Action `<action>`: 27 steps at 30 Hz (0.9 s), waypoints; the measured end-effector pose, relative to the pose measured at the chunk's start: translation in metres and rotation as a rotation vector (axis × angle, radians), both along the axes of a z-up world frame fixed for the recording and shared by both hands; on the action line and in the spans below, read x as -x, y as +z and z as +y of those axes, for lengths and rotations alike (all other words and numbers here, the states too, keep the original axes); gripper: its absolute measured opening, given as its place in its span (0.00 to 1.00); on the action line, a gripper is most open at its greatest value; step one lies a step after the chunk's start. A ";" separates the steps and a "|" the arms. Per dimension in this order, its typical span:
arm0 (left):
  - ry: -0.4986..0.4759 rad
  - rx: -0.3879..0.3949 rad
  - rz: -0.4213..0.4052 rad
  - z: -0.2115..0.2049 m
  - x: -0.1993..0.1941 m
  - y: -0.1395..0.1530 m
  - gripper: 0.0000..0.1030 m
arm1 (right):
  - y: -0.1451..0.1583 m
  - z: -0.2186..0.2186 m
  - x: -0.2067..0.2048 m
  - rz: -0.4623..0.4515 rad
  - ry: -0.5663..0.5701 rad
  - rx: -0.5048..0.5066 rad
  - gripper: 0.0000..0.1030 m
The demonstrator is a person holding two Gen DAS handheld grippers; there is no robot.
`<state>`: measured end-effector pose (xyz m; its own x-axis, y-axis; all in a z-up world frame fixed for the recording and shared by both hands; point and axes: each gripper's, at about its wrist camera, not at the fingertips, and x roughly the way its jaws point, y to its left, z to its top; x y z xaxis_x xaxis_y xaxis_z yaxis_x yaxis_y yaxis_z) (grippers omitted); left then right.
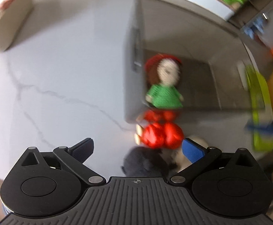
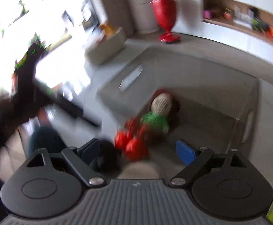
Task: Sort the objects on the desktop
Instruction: 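Grasp the black plush toy with the right gripper, then place the black plush toy into the bin beside the doll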
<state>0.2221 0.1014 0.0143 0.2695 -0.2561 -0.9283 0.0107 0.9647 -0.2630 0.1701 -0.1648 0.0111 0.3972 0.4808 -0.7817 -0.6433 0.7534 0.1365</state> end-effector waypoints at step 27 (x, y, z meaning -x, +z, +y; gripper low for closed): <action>-0.215 -0.199 -0.258 -0.092 -0.035 0.053 1.00 | 0.064 -0.058 -0.019 0.133 -0.230 -0.197 0.62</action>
<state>0.2566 0.0092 0.0675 0.4603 -0.1534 -0.8744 0.2593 0.9652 -0.0328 0.1895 -0.2224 0.0746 0.4141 0.5370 -0.7350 -0.4260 0.8279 0.3649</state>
